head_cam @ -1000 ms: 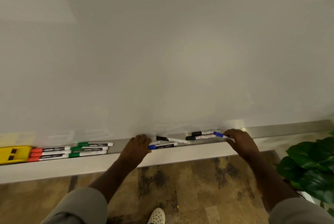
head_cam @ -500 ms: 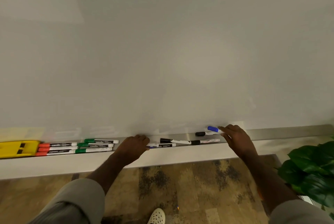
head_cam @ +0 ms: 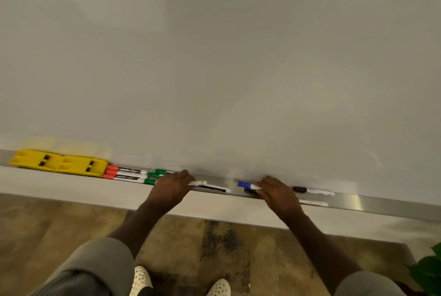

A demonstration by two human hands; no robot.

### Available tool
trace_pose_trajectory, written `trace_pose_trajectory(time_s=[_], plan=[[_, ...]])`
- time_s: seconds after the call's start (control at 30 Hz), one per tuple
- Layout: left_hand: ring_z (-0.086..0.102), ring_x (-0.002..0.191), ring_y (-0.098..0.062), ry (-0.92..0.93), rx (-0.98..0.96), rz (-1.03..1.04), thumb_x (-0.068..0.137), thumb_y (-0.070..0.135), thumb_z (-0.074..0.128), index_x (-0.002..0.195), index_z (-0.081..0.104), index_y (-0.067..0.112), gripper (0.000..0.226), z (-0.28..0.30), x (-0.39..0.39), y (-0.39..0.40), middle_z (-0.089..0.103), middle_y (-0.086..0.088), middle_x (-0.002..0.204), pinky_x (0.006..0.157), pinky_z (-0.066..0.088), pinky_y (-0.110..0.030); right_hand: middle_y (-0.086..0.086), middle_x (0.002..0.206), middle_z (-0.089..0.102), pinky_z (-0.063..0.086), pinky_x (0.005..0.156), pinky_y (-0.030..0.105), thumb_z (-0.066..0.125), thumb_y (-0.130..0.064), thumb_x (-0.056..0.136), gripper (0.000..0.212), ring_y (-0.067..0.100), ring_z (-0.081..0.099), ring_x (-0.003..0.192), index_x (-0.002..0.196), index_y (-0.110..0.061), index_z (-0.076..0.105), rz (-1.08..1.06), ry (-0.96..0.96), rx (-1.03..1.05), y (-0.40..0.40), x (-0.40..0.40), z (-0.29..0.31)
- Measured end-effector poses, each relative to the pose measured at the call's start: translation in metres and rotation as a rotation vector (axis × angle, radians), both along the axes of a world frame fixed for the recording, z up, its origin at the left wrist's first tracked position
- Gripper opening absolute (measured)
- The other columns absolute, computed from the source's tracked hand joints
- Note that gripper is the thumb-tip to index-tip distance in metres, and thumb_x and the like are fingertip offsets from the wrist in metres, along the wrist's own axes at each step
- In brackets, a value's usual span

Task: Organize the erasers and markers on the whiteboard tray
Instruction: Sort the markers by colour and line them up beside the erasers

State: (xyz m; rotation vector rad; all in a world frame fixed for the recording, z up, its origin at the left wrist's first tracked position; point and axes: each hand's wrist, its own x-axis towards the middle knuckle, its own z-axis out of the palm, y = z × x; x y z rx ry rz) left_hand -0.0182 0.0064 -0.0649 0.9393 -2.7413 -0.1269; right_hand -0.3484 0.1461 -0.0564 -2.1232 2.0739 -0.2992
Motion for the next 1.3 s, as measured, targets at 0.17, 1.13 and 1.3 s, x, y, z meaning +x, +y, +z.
trace_pose_trajectory(time_s=[0.17, 1.13, 1.3], plan=[[0.068, 0.075, -0.026, 0.052, -0.034, 0.177, 0.093, 0.044, 0.046, 0.105, 0.069, 0.024, 0.033, 0.01, 0.059, -0.005, 0.068, 0.001, 0.093, 0.053, 0.053, -0.033, 0.005, 0.106, 0.066, 0.051, 0.074, 0.033, 0.056, -0.021, 0.094, 0.021, 0.026, 0.062, 0.093, 0.112, -0.016, 0.066, 0.068, 0.033, 0.042, -0.032, 0.054, -0.013], [0.068, 0.07, -0.025, -0.019, 0.026, 0.078, 0.08, 0.024, 0.077, 0.104, 0.07, 0.021, 0.025, 0.011, 0.007, -0.025, 0.069, -0.001, 0.094, 0.052, 0.053, -0.03, -0.001, 0.111, 0.068, 0.052, 0.079, 0.032, 0.055, -0.016, 0.092, 0.028, 0.02, 0.061, 0.1, 0.118, -0.02, 0.066, -0.036, -0.105, -0.072, -0.025, 0.045, -0.016], [0.069, 0.079, -0.021, -0.009, 0.064, 0.058, 0.085, 0.042, 0.07, 0.108, 0.069, 0.022, 0.03, 0.005, 0.002, -0.025, 0.071, 0.002, 0.101, 0.06, 0.056, -0.03, -0.003, 0.111, 0.066, 0.046, 0.077, 0.024, 0.054, -0.016, 0.093, 0.028, 0.017, 0.06, 0.098, 0.117, -0.021, 0.065, -0.11, -0.116, -0.057, -0.009, 0.026, -0.019]])
